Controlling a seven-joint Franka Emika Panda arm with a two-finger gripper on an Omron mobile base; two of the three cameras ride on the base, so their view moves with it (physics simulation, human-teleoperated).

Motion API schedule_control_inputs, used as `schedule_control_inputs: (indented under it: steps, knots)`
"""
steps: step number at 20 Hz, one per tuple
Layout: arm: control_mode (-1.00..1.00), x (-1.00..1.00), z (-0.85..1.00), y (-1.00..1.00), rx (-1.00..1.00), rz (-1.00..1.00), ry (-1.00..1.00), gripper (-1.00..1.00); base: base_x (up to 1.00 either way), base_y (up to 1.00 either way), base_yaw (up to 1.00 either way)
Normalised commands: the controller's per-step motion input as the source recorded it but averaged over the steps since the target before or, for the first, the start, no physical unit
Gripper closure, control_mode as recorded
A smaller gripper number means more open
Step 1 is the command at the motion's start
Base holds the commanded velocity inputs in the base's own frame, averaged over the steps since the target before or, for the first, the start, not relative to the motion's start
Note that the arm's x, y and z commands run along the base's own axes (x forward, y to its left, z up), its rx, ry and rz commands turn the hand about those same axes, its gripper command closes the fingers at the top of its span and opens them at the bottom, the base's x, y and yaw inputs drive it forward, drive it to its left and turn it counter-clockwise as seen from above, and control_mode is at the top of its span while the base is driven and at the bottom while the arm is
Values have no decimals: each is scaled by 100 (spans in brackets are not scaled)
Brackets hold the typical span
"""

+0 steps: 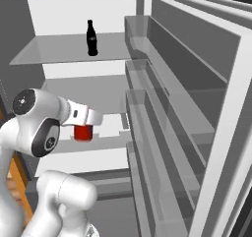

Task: Open the fridge, grab two sodas, and place both sodas inside the bowl with ice on the dining counter.

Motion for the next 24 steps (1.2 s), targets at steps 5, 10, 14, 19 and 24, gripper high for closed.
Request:
schedule_control_inputs:
  steps: [5, 10, 14, 19, 24]
  knots:
    - [-100, -97, 0, 28, 0, 0, 7, 100, 0, 0, 0]
    - [100, -54, 0, 26, -1, 0, 5, 100, -28, 22, 2]
    - [100, 0, 0, 0, 0, 0, 0, 100, -59, 54, 8]
    - [100, 0, 0, 0, 0, 0, 0, 100, -96, 43, 2]
    - [100, 0, 0, 0, 0, 0, 0, 100, -100, 41, -3]
